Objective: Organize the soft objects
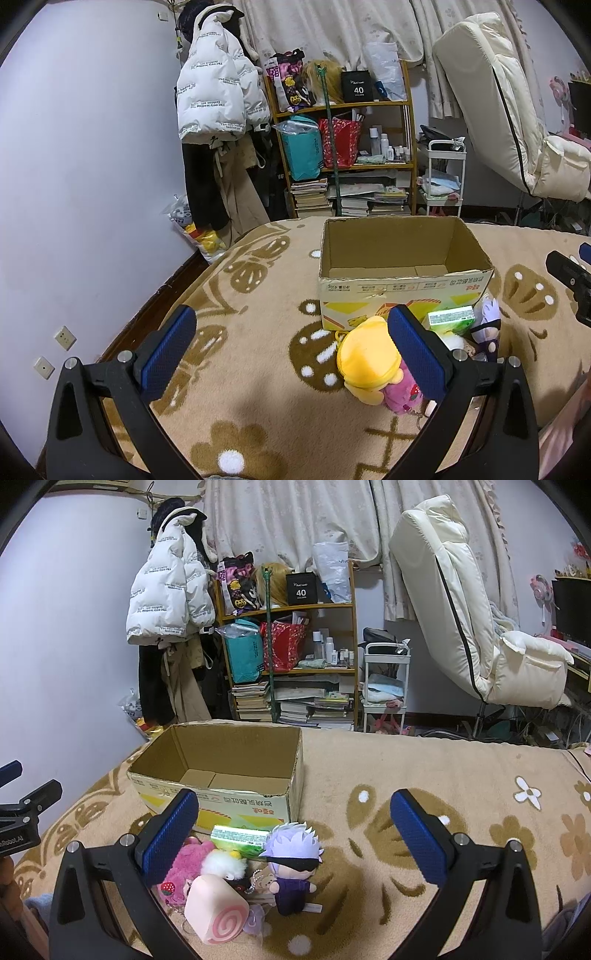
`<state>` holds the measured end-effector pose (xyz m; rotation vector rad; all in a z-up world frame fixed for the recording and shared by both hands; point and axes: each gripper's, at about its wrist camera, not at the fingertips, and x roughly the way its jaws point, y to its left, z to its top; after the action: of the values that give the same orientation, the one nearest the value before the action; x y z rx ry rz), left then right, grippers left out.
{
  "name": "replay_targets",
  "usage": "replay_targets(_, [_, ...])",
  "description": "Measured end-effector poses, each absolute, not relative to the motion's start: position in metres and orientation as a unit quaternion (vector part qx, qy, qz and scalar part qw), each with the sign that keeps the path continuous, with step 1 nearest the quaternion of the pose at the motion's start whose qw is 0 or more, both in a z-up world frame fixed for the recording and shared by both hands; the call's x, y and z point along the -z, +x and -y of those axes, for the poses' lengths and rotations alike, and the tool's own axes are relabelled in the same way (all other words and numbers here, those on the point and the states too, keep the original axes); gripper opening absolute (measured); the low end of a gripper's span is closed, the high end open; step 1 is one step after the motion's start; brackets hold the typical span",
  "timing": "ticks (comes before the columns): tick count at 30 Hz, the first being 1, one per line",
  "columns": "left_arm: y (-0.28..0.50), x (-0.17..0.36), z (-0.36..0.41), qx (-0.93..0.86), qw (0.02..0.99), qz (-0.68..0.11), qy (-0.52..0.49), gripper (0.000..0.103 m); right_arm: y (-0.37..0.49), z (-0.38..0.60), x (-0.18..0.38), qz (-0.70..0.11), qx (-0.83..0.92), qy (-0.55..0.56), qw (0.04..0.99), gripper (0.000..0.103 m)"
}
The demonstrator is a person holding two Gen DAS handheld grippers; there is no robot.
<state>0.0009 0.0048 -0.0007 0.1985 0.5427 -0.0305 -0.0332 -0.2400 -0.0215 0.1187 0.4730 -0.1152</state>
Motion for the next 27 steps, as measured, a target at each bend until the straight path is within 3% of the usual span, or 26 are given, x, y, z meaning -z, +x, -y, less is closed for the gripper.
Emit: replay_targets(27, [0.0012,0.0013,-0.0055,0.015,0.958,-0.268,0.099,0.102,-0.0329,0.2404,0.0214,-0.235,0.050,0.066,0.968,0.103])
